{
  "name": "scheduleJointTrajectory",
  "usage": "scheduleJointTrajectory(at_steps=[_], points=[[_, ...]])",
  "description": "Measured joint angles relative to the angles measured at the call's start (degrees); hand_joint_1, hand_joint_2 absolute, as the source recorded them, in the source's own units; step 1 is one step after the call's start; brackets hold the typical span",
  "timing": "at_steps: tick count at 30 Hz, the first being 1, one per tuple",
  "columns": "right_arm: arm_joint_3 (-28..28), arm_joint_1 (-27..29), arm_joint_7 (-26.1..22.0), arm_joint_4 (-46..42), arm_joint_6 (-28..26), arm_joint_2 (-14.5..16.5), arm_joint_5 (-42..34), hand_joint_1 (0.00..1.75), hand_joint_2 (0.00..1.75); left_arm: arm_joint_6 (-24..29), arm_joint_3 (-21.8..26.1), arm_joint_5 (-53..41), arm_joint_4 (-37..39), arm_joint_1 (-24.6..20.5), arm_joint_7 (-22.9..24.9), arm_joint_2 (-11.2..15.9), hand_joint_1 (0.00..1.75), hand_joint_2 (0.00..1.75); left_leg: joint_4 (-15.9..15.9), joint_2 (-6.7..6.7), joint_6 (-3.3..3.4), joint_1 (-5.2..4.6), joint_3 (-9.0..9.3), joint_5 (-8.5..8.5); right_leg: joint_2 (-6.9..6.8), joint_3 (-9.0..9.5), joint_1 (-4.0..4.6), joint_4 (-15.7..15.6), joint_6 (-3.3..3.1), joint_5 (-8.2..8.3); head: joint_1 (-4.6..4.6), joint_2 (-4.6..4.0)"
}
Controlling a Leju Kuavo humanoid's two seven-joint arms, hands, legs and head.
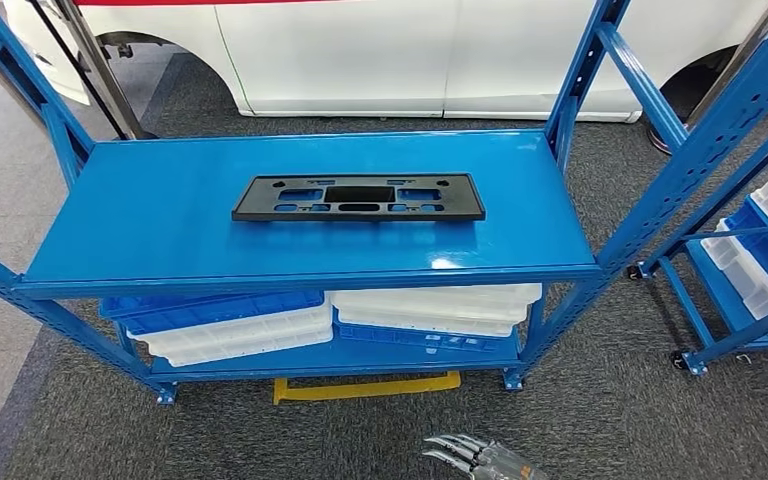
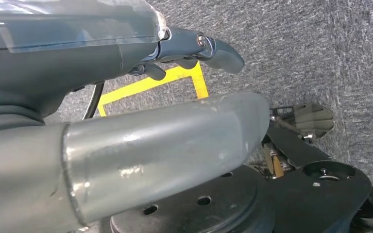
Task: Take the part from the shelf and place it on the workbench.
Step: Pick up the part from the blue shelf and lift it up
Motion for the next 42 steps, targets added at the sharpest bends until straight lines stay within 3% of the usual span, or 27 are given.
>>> scheduleJointTrajectory(at_steps=[3,6,8,10,14,42], points=[[0.26,-2.96,0.95,0.71,0.21,0.65,-0.94,0.00,0.00,-0.03,-0.02,-0.32,0.00,-0.01,0.01,-0.14,0.00,0.00,0.02,-0.02,0.01,-0.02,-0.09,0.10,-0.10,-0.19,0.00,0.05,-0.03,0.08,0.10,0.00],[-3.68,-18.14,3.91,0.41,-1.98,4.07,-8.63,0.00,0.00,-0.33,-0.03,-0.43,0.10,-0.20,0.32,-0.19,0.00,0.00,0.31,2.11,0.04,-0.07,-0.32,0.36,1.74,-1.90,-0.18,0.51,-0.08,0.80,0.20,0.00],[-5.98,-26.81,3.99,-0.27,-2.63,5.87,-11.75,0.00,0.00,-0.61,-0.04,-0.51,0.17,-0.69,0.51,-0.19,0.00,0.00,0.44,2.64,0.14,0.09,-0.24,0.46,2.19,-2.06,-0.07,0.49,-0.04,0.94,0.03,0.00],[-6.07,-30.83,4.08,-0.46,-2.26,6.80,-12.19,0.00,0.00,-0.76,-0.04,-0.41,0.18,-0.80,0.59,-0.20,0.00,0.00,0.46,2.23,0.08,0.42,-0.20,0.44,1.70,-1.66,0.35,0.32,-0.18,0.89,0.07,0.00],[-6.11,-34.87,4.23,-0.38,-2.21,8.61,-12.39,0.00,0.00,-0.82,-0.03,-0.26,0.23,-0.40,0.77,-0.19,0.00,0.00,0.54,2.18,-0.02,0.48,-0.48,0.50,1.67,-2.01,0.36,0.49,-0.24,1.00,0.04,0.00],[-5.82,-35.63,4.07,-2.57,-1.83,9.35,-12.17,0.00,0.00,-0.70,-0.04,-1.26,0.24,-0.35,1.08,-0.20,0.00,0.00,0.56,2.15,-0.02,0.51,-0.58,0.48,1.63,-2.08,0.39,0.47,-0.23,0.98,0.04,0.00]])
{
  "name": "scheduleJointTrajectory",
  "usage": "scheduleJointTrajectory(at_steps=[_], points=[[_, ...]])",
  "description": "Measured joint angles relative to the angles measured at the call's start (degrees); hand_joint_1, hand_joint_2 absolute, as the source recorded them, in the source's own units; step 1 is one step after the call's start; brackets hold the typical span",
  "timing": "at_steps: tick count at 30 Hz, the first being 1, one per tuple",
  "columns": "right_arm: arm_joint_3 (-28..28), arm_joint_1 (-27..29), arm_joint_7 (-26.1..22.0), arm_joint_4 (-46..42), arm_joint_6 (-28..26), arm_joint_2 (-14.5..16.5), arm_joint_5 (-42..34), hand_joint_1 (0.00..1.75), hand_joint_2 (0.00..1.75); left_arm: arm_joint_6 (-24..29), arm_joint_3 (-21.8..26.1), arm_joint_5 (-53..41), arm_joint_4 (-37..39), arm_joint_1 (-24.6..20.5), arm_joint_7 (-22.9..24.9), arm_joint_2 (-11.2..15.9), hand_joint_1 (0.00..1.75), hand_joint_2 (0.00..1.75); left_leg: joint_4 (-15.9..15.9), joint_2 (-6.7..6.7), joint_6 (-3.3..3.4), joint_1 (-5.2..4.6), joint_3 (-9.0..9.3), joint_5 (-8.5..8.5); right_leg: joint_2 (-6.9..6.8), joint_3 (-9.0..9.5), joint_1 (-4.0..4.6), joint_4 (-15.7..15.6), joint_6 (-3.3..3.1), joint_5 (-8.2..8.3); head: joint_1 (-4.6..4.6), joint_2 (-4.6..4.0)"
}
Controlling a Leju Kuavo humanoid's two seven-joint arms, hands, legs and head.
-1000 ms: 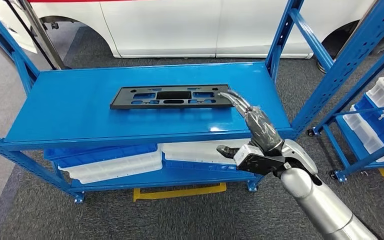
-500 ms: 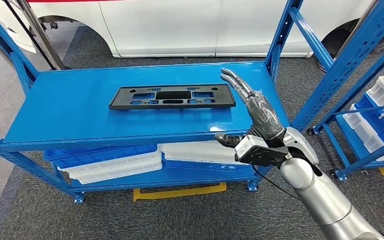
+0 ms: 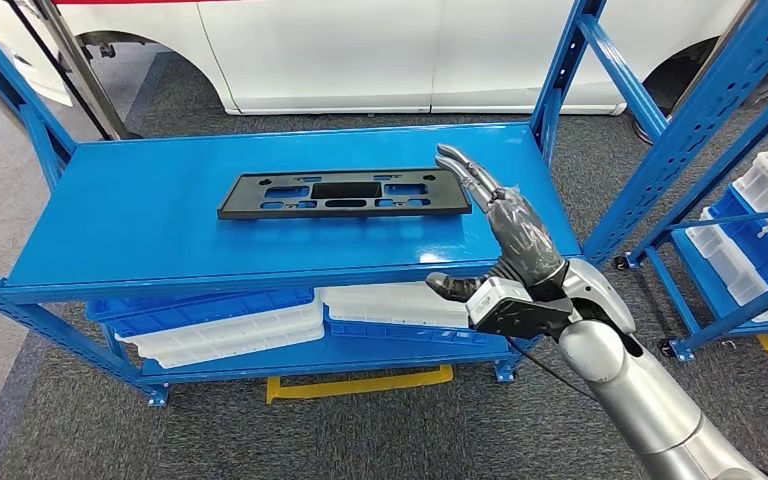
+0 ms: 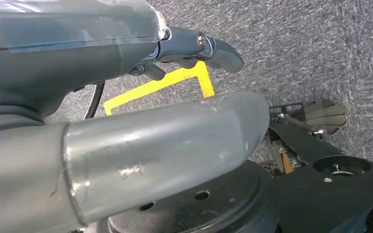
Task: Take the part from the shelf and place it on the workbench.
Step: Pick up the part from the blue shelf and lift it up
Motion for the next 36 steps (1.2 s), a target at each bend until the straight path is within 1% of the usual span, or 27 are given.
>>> scheduleJointTrajectory(at_steps=[5,11,26,30,32,33,34,35,36], points=[[0.58,0.22,0.11,0.08,1.62,0.00,1.41,0.00,0.00,-0.13,0.00,-0.12,0.00,0.00,0.14,0.01,0.00,0.00,0.00,0.00,0.00,0.00,0.00,0.00,0.00,0.00,0.00,0.00,0.00,0.00,0.00,0.00],[3.62,1.21,0.15,0.98,2.32,0.00,4.55,0.00,0.00,-0.15,0.00,-0.75,0.00,-0.04,0.51,0.02,0.00,0.00,0.00,0.00,0.00,0.00,-0.01,0.00,0.00,0.01,0.00,0.00,0.00,0.00,0.00,0.00],[7.82,1.76,0.37,1.60,2.92,0.55,5.19,0.00,0.00,-0.15,-0.01,-1.09,0.00,-0.08,0.64,0.00,0.00,0.00,0.02,0.00,0.01,0.00,-0.01,-0.01,-0.01,0.01,0.00,-0.01,0.01,0.01,0.00,0.00],[8.50,1.81,0.44,1.60,2.88,0.62,5.14,0.00,0.00,-0.14,-0.02,-1.23,0.00,-0.15,0.60,0.03,0.00,0.00,0.49,-0.04,0.47,-0.24,-0.21,-0.31,0.06,0.04,-0.36,-0.29,0.32,0.12,0.00,0.00],[8.62,1.81,0.55,1.60,2.71,0.64,4.88,0.00,0.00,-0.13,-0.02,-1.24,0.00,-0.20,0.53,-0.02,0.00,0.00,-0.29,0.09,0.73,0.01,0.14,-0.05,0.08,0.17,-0.23,-0.40,0.53,0.08,0.02,0.00],[8.63,1.76,0.59,1.62,2.59,0.63,4.71,0.00,0.00,-0.13,-0.02,-1.25,0.00,-0.21,0.50,-0.05,0.00,0.00,-0.96,0.27,0.90,0.19,0.51,0.19,-0.02,-0.08,-0.11,0.18,0.65,-0.32,0.03,0.00],[8.63,1.69,0.61,1.64,2.46,0.63,4.50,0.00,0.00,-0.13,-0.02,-1.25,0.00,-0.23,0.47,-0.09,0.00,0.00,-1.61,0.48,1.06,0.37,0.88,0.44,-0.14,-0.99,0.02,1.92,0.74,-1.26,0.04,0.00],[8.62,1.67,0.63,1.67,2.37,0.63,4.33,0.00,0.00,-0.13,-0.01,-1.26,0.00,-0.23,0.45,-0.11,0.00,0.00,-2.03,0.69,1.19,0.49,1.16,0.58,-0.30,-2.61,0.06,4.86,0.78,-2.67,0.06,0.00],[8.62,1.72,0.64,1.75,2.30,0.64,4.19,0.00,0.00,-0.13,-0.01,-1.28,0.00,-0.25,0.45,-0.11,0.00,0.00,-2.16,0.89,1.30,0.47,1.25,0.55,-0.40,-4.89,0.09,8.68,0.83,-4.28,0.06,0.00]])
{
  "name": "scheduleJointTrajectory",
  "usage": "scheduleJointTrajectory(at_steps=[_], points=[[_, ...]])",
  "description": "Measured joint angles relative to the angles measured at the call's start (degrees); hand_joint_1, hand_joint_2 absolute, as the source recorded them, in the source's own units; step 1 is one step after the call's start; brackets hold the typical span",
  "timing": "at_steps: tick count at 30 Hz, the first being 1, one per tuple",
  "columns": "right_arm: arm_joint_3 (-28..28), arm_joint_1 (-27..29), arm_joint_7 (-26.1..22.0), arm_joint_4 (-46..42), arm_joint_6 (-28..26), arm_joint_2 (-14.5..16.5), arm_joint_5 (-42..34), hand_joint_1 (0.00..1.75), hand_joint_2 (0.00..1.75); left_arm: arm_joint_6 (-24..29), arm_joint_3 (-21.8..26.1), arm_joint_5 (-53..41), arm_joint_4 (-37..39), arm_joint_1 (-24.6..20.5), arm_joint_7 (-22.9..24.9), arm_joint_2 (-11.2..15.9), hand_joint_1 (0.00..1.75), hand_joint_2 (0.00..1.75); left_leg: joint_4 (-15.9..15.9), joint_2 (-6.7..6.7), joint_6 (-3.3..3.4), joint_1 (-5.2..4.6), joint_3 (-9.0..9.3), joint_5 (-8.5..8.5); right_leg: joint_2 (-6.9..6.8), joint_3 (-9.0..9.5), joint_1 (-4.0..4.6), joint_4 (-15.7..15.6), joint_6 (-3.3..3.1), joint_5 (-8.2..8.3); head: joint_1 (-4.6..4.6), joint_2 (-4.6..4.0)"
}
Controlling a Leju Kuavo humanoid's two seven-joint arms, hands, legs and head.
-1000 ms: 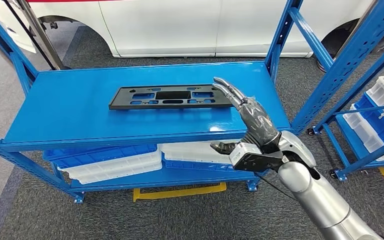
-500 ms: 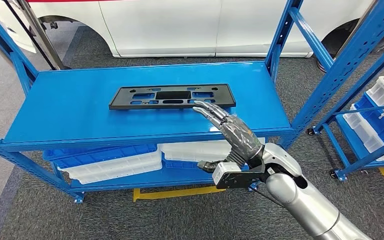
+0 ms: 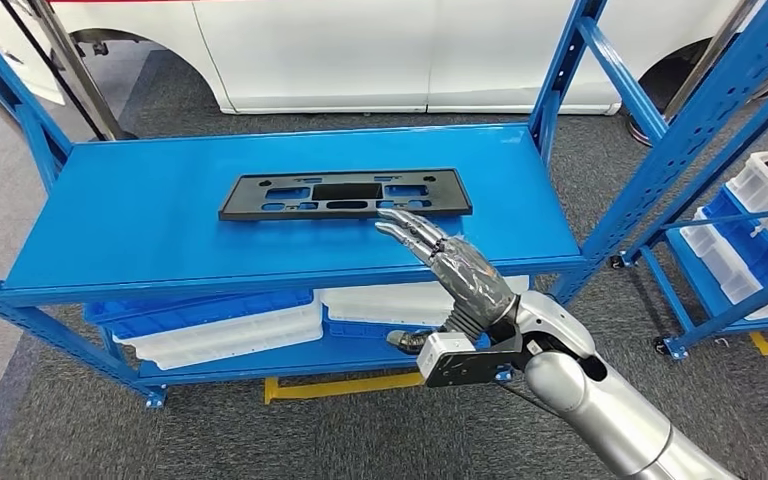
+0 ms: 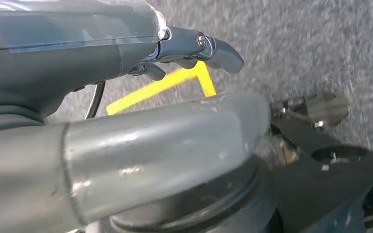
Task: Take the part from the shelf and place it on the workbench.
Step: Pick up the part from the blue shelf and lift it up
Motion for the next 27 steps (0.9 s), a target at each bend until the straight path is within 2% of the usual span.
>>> scheduleJointTrajectory(at_steps=[1,2,3,4,5,6,7,8,9,12,13,14,16,17,18,19,21,22,23,24,27], points=[[0.00,0.16,0.02,0.10,-0.04,0.01,-0.13,0.00,0.00,0.01,0.01,-0.05,0.00,-0.01,0.01,0.01,0.00,0.00,0.01,0.12,0.02,0.00,0.02,-0.09,-0.04,-2.37,-0.09,3.74,0.06,-1.16,0.00,0.00],[0.00,0.38,0.04,0.23,-0.05,0.00,-0.19,0.00,0.00,0.03,0.01,-0.12,0.00,0.00,0.02,0.01,0.00,0.00,0.04,0.20,0.00,0.02,0.07,-0.22,-0.08,-4.13,-0.26,6.18,0.14,-1.39,0.01,0.00],[0.00,0.56,0.05,0.37,-0.05,-0.01,-0.22,0.00,0.00,0.05,0.01,-0.23,0.00,0.00,0.03,0.02,0.00,0.00,0.09,0.24,-0.12,0.06,0.20,-0.40,-0.16,-4.96,-0.52,6.58,0.27,-0.38,0.00,0.00],[0.00,0.65,0.05,0.47,-0.05,-0.01,-0.23,0.00,0.00,0.08,0.00,-0.37,0.00,0.00,0.04,0.02,0.00,0.00,0.22,0.25,-0.33,0.14,0.43,-0.68,-0.31,-4.52,-0.83,4.54,0.45,1.82,0.00,0.00],[-0.01,0.68,0.04,0.52,-0.05,-0.01,-0.24,0.00,0.00,0.09,-0.01,-0.48,0.00,0.00,0.05,0.02,0.00,0.00,0.47,0.25,-0.63,0.25,0.72,-1.09,-0.56,-3.18,-1.18,0.77,0.67,4.47,0.00,0.00],[-0.01,0.70,0.05,0.61,-0.06,0.00,-0.25,0.00,0.00,0.09,-0.01,-0.57,0.00,0.01,0.08,0.06,0.00,0.00,0.81,0.24,-1.07,0.26,0.88,-1.58,-0.80,-1.68,-1.25,-2.84,0.90,6.38,0.02,0.00],[-0.01,0.72,0.03,0.67,-0.08,0.01,-0.25,0.00,0.00,0.09,-0.01,-0.62,0.00,0.00,0.10,0.09,0.00,0.00,1.22,0.22,-1.54,0.25,0.92,-2.03,-0.92,-0.48,-1.23,-5.60,0.78,7.47,-0.01,0.00],[-0.02,0.78,0.03,0.74,-0.09,0.01,-0.26,0.00,0.00,0.10,-0.01,-0.63,0.00,-0.03,0.11,0.12,0.00,0.00,1.56,0.22,-1.99,0.22,0.89,-2.39,-0.96,0.07,-1.07,-6.97,0.51,7.62,-0.02,0.00],[-0.02,0.85,0.03,0.80,-0.11,0.02,-0.25,0.00,0.00,0.10,-0.01,-0.63,0.00,-0.06,0.14,0.14,0.00,0.00,1.69,0.23,-2.38,0.19,0.82,-2.59,-0.88,0.12,-0.74,-6.99,0.03,7.12,-0.04,0.00],[-0.05,0.92,0.01,0.81,-0.13,0.00,-0.22,0.00,0.00,0.10,-0.02,-0.63,0.00,-0.10,0.26,0.09,0.00,0.00,2.17,0.43,-3.22,0.55,1.02,-3.48,-0.57,0.54,-0.45,-7.04,-1.57,6.58,-0.07,0.00],[-0.06,0.90,0.00,0.80,-0.14,0.00,-0.21,0.00,0.00,0.10,-0.01,-0.63,0.00,-0.12,0.28,0.08,0.00,0.00,3.89,0.46,-3.36,0.63,0.42,-4.45,-0.52,0.93,-0.43,-7.14,-2.02,6.41,-0.07,0.00],[-0.07,0.91,0.00,0.80,-0.13,0.01,-0.20,0.00,0.00,0.08,-0.01,-0.63,0.00,-0.16,0.29,0.07,0.00,0.00,6.94,0.46,-3.41,0.66,-0.99,-5.85,-0.52,1.33,-0.35,-7.24,-2.43,6.22,-0.08,0.00],[-0.07,1.02,0.01,0.82,-0.10,0.02,-0.15,0.00,0.00,0.04,-0.01,-0.63,0.00,-0.20,0.32,0.05,0.00,0.00,15.63,0.44,-3.19,0.55,-5.87,-8.73,-0.51,1.88,0.14,-7.24,-3.06,5.74,-0.08,0.00],[-0.07,1.10,0.02,0.84,-0.08,0.02,-0.13,0.00,0.00,0.02,-0.02,-0.63,0.00,-0.15,0.36,0.05,0.00,0.00,18.92,0.41,-2.94,0.42,-8.18,-9.21,-0.45,2.16,0.44,-7.24,-3.28,5.49,-0.08,0.00],[-0.07,1.18,0.03,0.86,-0.08,0.02,-0.11,0.00,0.00,0.02,-0.01,-0.63,0.00,-0.05,0.39,0.06,0.00,0.00,20.16,0.38,-2.55,0.21,-9.60,-8.49,-0.34,2.51,0.73,-7.24,-3.45,5.22,-0.08,0.00],[-0.07,1.22,0.04,0.87,-0.08,0.02,-0.09,0.00,0.00,0.02,-0.01,-0.63,0.00,0.03,0.42,0.07,0.00,0.00,18.79,0.33,-2.03,-0.11,-9.78,-6.48,-0.19,2.95,0.95,-7.24,-3.54,4.89,-0.08,0.00],[-0.07,1.25,0.04,0.89,-0.08,0.03,-0.09,0.00,0.00,0.02,-0.01,-0.63,0.01,0.13,0.43,0.14,0.00,0.00,11.22,0.10,-0.72,-1.08,-7.45,-1.08,0.06,3.87,1.13,-7.28,-3.55,4.20,-0.05,0.00],[-0.07,1.26,0.04,0.91,-0.07,0.03,-0.09,0.00,0.00,0.02,-0.01,-0.63,0.01,0.11,0.43,0.20,0.00,0.00,7.61,-0.02,-0.12,-1.52,-6.11,0.73,0.16,4.13,1.15,-7.30,-3.43,3.93,-0.05,0.00],[-0.07,1.29,0.04,0.95,-0.07,0.04,-0.08,0.00,0.00,0.02,-0.01,-0.63,0.02,0.08,0.43,0.25,0.00,0.00,5.20,-0.11,0.32,-1.88,-5.16,1.44,0.22,4.16,1.11,-7.33,-3.24,3.77,-0.06,0.00],[-0.07,1.33,0.06,0.99,-0.06,0.04,-0.07,0.00,0.00,0.02,-0.01,-0.63,0.02,0.02,0.44,0.28,0.00,0.00,4.15,-0.18,0.62,-2.09,-4.73,1.32,0.27,4.07,1.04,-7.44,-2.99,3.68,-0.07,0.00],[-0.07,1.32,0.09,0.98,-0.08,0.03,-0.04,0.00,0.00,0.04,-0.01,-0.63,0.02,-0.06,0.43,0.26,0.00,0.00,2.20,-0.08,0.87,-1.79,-3.65,1.12,0.19,4.33,1.09,-7.77,-2.13,3.29,-0.08,0.00]])
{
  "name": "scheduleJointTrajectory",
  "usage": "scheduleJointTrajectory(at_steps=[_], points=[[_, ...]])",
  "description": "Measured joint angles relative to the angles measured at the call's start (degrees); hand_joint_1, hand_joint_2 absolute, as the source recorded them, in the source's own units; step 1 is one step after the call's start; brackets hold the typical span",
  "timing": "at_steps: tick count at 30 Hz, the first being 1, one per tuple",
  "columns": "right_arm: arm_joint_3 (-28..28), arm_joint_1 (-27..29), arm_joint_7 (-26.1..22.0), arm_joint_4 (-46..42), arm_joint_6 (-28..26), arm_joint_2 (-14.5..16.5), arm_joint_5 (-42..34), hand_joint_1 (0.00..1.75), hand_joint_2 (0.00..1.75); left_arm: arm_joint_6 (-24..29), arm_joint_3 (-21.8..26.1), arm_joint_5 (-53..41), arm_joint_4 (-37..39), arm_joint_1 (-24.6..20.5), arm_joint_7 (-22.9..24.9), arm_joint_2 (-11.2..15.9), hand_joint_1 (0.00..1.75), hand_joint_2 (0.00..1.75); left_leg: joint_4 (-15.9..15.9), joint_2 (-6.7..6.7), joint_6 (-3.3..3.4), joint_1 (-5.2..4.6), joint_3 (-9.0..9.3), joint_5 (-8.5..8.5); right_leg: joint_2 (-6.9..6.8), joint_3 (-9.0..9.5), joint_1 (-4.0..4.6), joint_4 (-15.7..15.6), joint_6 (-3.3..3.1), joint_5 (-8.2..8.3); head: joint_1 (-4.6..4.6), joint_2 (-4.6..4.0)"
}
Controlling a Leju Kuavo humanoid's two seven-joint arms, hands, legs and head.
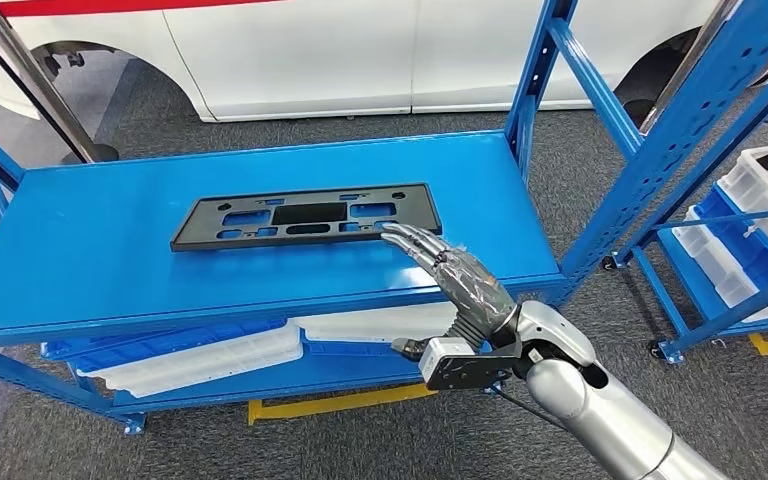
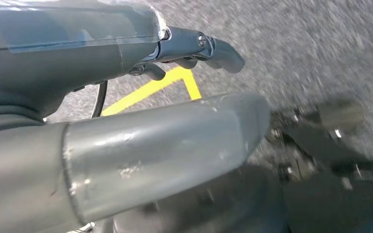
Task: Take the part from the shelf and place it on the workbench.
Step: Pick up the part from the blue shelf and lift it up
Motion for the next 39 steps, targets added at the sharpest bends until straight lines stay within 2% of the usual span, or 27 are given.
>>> scheduleJointTrajectory(at_steps=[2,4,5,6,7,9,10,11,13,16,17,19,20,21,22,23,25,26,27,30,32,33,35,36,37,38,39], points=[[-0.01,-0.13,-0.03,-0.04,-0.02,0.01,0.00,0.00,0.00,0.02,0.01,0.00,0.00,0.05,-0.02,-0.02,0.00,0.00,-1.40,0.12,0.21,0.39,1.29,0.07,-0.20,-1.29,-0.03,3.14,0.54,-1.63,0.02,0.00],[-0.02,-0.03,-0.02,0.05,-0.01,0.02,-0.01,0.00,0.00,0.03,0.01,0.00,0.00,0.01,-0.02,-0.08,0.00,0.00,-1.70,0.17,0.42,0.41,2.03,-0.35,-0.30,-5.46,-0.44,10.25,1.07,-4.21,0.03,0.00],[-0.01,0.10,-0.01,0.14,0.01,0.02,-0.01,0.00,0.00,0.03,0.01,0.00,0.00,-0.03,-0.02,-0.11,0.00,0.00,-1.65,0.17,0.45,0.42,2.32,-0.67,-0.31,-7.67,-0.69,13.35,1.35,-4.82,0.04,0.00],[-0.01,0.22,0.00,0.22,0.02,0.01,-0.01,0.00,0.00,0.03,0.01,0.00,0.00,-0.02,-0.02,-0.15,0.00,0.00,-1.56,0.16,0.38,0.46,2.70,-1.07,-0.37,-9.16,-0.94,14.76,1.63,-4.28,0.03,0.00],[-0.01,0.29,0.01,0.28,0.02,0.01,-0.01,0.00,0.00,0.03,0.01,0.00,0.00,-0.01,-0.02,-0.15,0.00,0.00,-1.41,0.15,0.26,0.52,3.14,-1.51,-0.47,-9.55,-1.20,13.99,1.90,-2.52,0.03,0.00],[0.00,0.30,0.01,0.32,0.03,0.01,-0.01,0.00,0.00,0.03,0.01,0.00,0.00,0.07,-0.01,-0.15,0.00,0.00,-0.95,0.15,-0.12,0.69,4.10,-2.59,-0.84,-7.53,-1.62,7.46,2.30,2.74,0.03,0.00],[0.01,0.28,0.02,0.35,0.04,0.03,0.00,0.00,0.00,0.03,0.01,0.00,0.01,0.06,0.00,-0.16,0.00,0.00,-0.62,0.14,-0.43,0.70,4.38,-3.15,-1.01,-6.27,-1.56,4.26,2.32,4.45,0.05,0.00],[0.02,0.24,0.06,0.39,0.07,0.06,0.01,0.00,0.00,0.03,0.01,0.00,0.02,0.02,0.01,-0.17,0.00,0.00,-0.37,0.13,-0.77,0.70,4.45,-3.59,-1.11,-5.38,-1.44,2.04,2.10,5.15,0.03,0.00],[0.05,0.18,0.21,0.49,0.12,0.19,0.04,0.00,0.00,0.03,0.01,-0.01,0.04,-0.13,0.02,-0.20,0.00,0.00,-0.11,0.14,-1.44,0.71,4.32,-4.05,-1.03,-4.94,-0.99,0.78,1.41,4.67,0.02,0.00],[0.06,0.03,0.40,0.49,0.26,0.60,0.10,0.00,0.00,0.03,0.01,-0.09,0.04,-0.33,0.05,-0.22,0.00,0.00,1.16,0.27,-2.44,1.01,3.99,-5.19,-0.80,-4.15,-1.08,0.01,0.17,4.22,-0.01,0.00],[0.07,-0.10,0.46,0.49,0.41,0.85,0.11,0.00,0.00,0.03,0.01,-0.13,0.04,-0.37,0.07,-0.22,0.00,0.00,3.36,0.27,-2.74,1.12,2.96,-6.19,-0.79,-3.67,-1.16,-0.25,-0.23,4.06,-0.01,0.00],[0.14,-0.30,0.68,0.63,0.87,1.60,0.19,0.00,0.00,0.01,0.01,-0.18,0.04,-0.33,0.13,-0.22,0.00,0.00,10.95,0.25,-3.18,1.33,-1.36,-8.76,-0.84,-2.86,-1.12,-0.40,-0.74,3.49,-0.02,0.00],[0.24,-0.35,0.82,0.75,1.14,2.05,0.23,0.00,0.00,-0.01,0.01,-0.23,0.04,-0.31,0.16,-0.22,0.00,0.00,14.59,0.25,-3.35,1.42,-3.77,-9.57,-0.83,-2.50,-1.09,-0.38,-0.83,3.15,-0.02,0.00],[0.41,-0.38,0.97,0.91,1.38,2.50,0.27,0.00,0.00,-0.03,0.01,-0.28,0.04,-0.27,0.20,-0.23,0.00,0.00,16.79,0.26,-3.47,1.50,-5.58,-9.47,-0.79,-2.08,-1.06,-0.35,-0.84,2.79,-0.02,0.00],[0.65,-0.44,1.10,1.08,1.57,2.95,0.30,0.00,0.00,-0.05,0.01,-0.36,0.04,-0.23,0.21,-0.23,0.00,0.00,16.68,0.26,-3.53,1.58,-6.29,-8.09,-0.72,-1.58,-1.06,-0.33,-0.78,2.40,-0.02,0.00],[0.92,-0.58,1.19,1.26,1.73,3.41,0.31,0.00,0.00,-0.06,0.01,-0.43,0.04,-0.21,0.22,-0.23,0.00,0.00,14.36,0.26,-3.53,1.66,-5.90,-5.68,-0.64,-1.00,-1.08,-0.31,-0.66,1.98,-0.02,0.00],[1.49,-1.02,1.36,1.61,1.96,4.33,0.31,0.00,0.00,-0.06,0.01,-0.51,0.07,-0.18,0.28,-0.22,0.00,0.00,6.90,0.22,-3.37,1.74,-3.41,-0.69,-0.49,0.03,-1.04,-0.25,-0.22,1.07,-0.01,0.00],[1.77,-1.32,1.46,1.80,2.10,4.77,0.28,0.00,0.00,-0.06,0.01,-0.54,0.10,-0.23,0.32,-0.22,0.00,0.00,3.87,0.18,-3.16,1.68,-2.25,0.39,-0.40,0.21,-0.97,-0.17,0.08,0.72,0.00,0.00],[2.06,-1.61,1.57,1.99,2.25,5.17,0.20,0.00,0.00,-0.06,0.01,-0.57,0.13,-0.30,0.37,-0.22,0.00,0.00,2.21,0.13,-2.93,1.58,-1.65,0.61,-0.35,0.21,-0.91,-0.17,0.40,0.52,0.01,0.00],[3.02,-2.32,1.88,2.56,2.60,6.44,-0.12,0.00,0.00,-0.06,0.01,-0.72,0.16,-0.50,0.49,-0.22,0.00,0.00,1.16,0.04,-2.03,1.46,-1.21,-0.12,-0.32,0.17,-0.93,-0.39,1.27,0.19,0.01,0.00],[3.63,-2.87,2.09,2.89,2.72,7.26,-0.32,0.00,0.00,-0.04,0.01,-0.94,0.17,-0.46,0.55,-0.22,0.00,0.00,0.57,0.08,-1.28,1.56,-0.48,-0.31,-0.49,-0.84,-1.01,2.12,1.68,-1.20,0.01,0.00],[3.99,-3.16,2.21,3.10,2.82,7.67,-0.42,0.00,0.00,-0.04,0.01,-1.05,0.17,-0.49,0.58,-0.22,0.00,0.00,0.35,0.11,-0.90,1.56,-0.06,-0.47,-0.57,-2.41,-1.04,5.14,1.81,-2.50,0.02,0.00],[4.82,-3.49,2.46,3.61,3.08,8.44,-0.59,0.00,0.00,-0.05,0.01,-1.17,0.17,-0.63,0.63,-0.22,0.00,0.00,0.30,0.14,-0.38,1.35,0.47,-0.97,-0.63,-7.26,-0.99,12.91,1.94,-4.89,0.02,0.00],[5.21,-3.52,2.63,3.91,3.19,8.82,-0.68,0.00,0.00,-0.05,0.01,-1.19,0.17,-0.69,0.67,-0.22,0.00,0.00,0.32,0.10,-0.25,1.25,0.80,-1.27,-0.63,-9.28,-0.99,15.40,1.95,-4.93,0.02,0.00],[5.55,-3.54,2.80,4.19,3.25,9.22,-0.81,0.00,0.00,-0.06,0.01,-1.19,0.17,-0.71,0.69,-0.22,0.00,0.00,0.33,0.05,-0.20,1.15,1.23,-1.61,-0.63,-10.38,-0.99,15.98,1.88,-3.87,0.02,0.00],[5.83,-3.61,2.96,4.44,3.27,9.62,-0.96,0.00,0.00,-0.05,0.01,-1.20,0.17,-0.73,0.71,-0.22,0.00,0.00,0.35,0.00,-0.20,1.05,1.78,-1.98,-0.64,-10.25,-0.96,14.22,1.68,-1.67,0.02,0.00],[6.03,-3.74,3.10,4.66,3.29,9.98,-1.10,0.00,0.00,-0.05,0.01,-1.21,0.17,-0.72,0.72,-0.22,0.00,0.00,0.35,-0.04,-0.24,0.96,2.44,-2.39,-0.64,-9.24,-0.87,10.84,1.35,1.17,0.02,0.00]])
